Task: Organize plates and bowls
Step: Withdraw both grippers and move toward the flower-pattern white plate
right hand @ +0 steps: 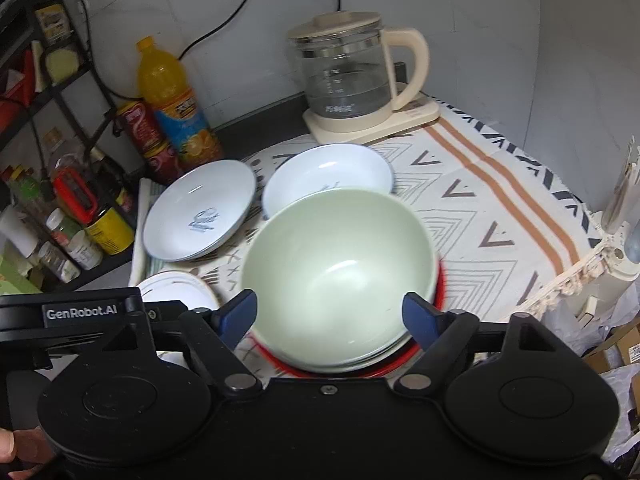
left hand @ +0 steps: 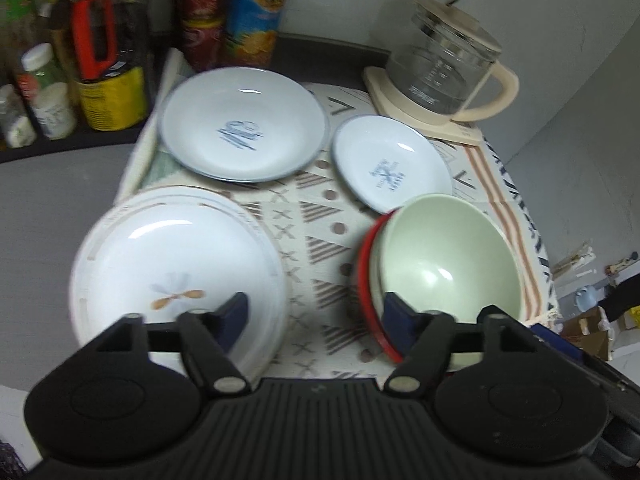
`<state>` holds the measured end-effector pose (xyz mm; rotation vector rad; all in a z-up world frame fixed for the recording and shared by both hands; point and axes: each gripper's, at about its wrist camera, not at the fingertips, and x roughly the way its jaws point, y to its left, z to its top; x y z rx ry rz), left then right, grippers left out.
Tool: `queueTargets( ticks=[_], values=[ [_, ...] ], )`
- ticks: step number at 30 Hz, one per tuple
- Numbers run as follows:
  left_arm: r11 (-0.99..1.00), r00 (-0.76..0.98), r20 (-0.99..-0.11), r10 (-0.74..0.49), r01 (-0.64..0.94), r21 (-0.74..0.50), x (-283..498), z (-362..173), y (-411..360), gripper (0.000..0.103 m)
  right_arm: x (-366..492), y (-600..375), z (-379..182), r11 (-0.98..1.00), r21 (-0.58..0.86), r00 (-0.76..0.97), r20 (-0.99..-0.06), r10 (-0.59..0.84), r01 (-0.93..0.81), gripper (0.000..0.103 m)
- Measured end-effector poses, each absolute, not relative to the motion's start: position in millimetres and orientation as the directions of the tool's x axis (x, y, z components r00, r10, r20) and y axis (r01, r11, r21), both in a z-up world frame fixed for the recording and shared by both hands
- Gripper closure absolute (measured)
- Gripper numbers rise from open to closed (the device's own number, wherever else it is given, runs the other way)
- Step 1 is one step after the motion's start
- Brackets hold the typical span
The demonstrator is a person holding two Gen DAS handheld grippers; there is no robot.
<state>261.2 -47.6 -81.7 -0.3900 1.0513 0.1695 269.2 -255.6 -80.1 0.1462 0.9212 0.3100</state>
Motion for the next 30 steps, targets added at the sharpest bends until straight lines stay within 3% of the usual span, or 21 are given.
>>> queueTargets(
  ticks=[3, 10, 30],
  values=[
    [0.914, 0.496, -0.867, -0.035, -0.335, -0.229, 247, -80, -33, 0.017, 261, -244, -79, 0.943, 0.259, 0.563, -0.757, 0.332, -0.208, 0.013],
    [0.907, 0.503, -0.864, -0.015, -0.357, -0.223, 214, -76, -1, 0.014, 243, -215, -73, 0.936, 0.262, 0.562, -0.749, 0.352, -0.236, 0.000],
    [0.862, 0.532, -0.847, 0.012, -0.434, -0.260, 172, -70, 58, 0.013, 227, -158, -69, 0.907, 0.255, 0.513, -0.758, 0.403, -0.335, 0.000]
  ],
)
